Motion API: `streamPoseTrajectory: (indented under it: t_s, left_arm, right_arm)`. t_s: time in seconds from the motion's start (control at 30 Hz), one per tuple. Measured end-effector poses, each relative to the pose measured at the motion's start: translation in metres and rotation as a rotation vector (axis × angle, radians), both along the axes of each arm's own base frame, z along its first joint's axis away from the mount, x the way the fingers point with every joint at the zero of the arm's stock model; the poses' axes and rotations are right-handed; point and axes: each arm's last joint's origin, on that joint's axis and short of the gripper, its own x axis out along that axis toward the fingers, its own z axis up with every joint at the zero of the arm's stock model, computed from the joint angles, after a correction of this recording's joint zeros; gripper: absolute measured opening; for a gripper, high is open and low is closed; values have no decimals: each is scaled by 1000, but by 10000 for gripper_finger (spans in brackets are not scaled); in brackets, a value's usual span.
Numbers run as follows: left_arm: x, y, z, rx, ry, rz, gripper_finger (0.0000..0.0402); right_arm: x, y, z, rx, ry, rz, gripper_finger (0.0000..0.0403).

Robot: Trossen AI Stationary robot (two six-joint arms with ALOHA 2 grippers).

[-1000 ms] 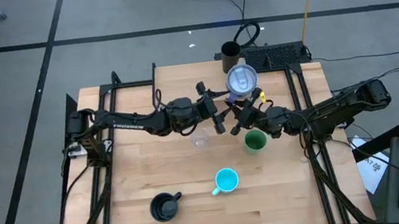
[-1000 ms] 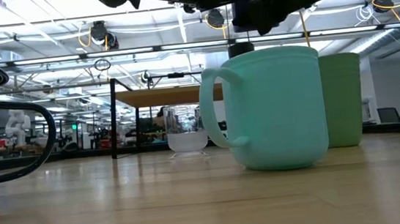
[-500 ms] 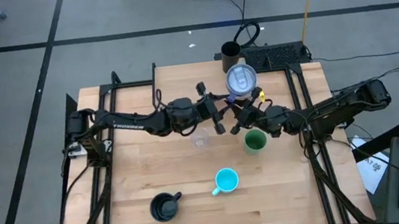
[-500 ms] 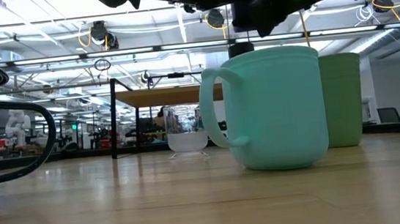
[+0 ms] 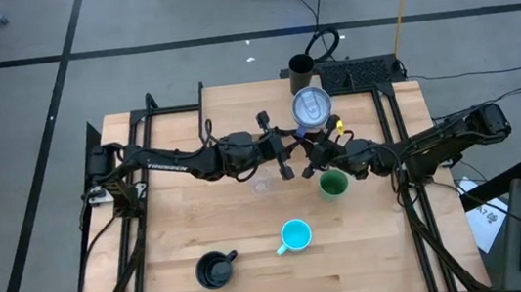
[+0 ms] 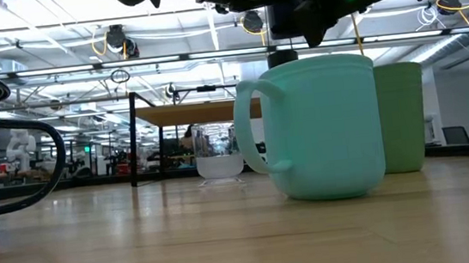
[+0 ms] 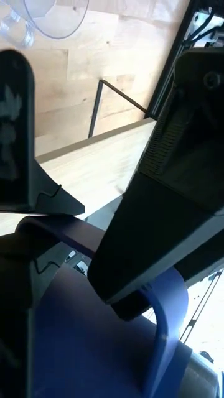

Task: Stack small to large cups/mugs on shelf
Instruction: Put the blue mug on the shelf

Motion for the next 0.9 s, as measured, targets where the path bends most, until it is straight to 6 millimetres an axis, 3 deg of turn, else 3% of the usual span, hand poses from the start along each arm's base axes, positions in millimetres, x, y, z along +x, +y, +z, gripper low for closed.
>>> streamPoseTrajectory:
  t_s: [0.27,0.7,0.9]
  left_arm:
    - [0,-6,0,7,1,0,93]
    - [0,-7,-2,6,27,1,92]
    - [0,-7,-2,8,28,3,92]
  right_arm:
    - [0,1,0,7,-3,11,21]
    - [-1,11,-1,22,7,57,123]
    - [-2,10,0,23,5,50,146]
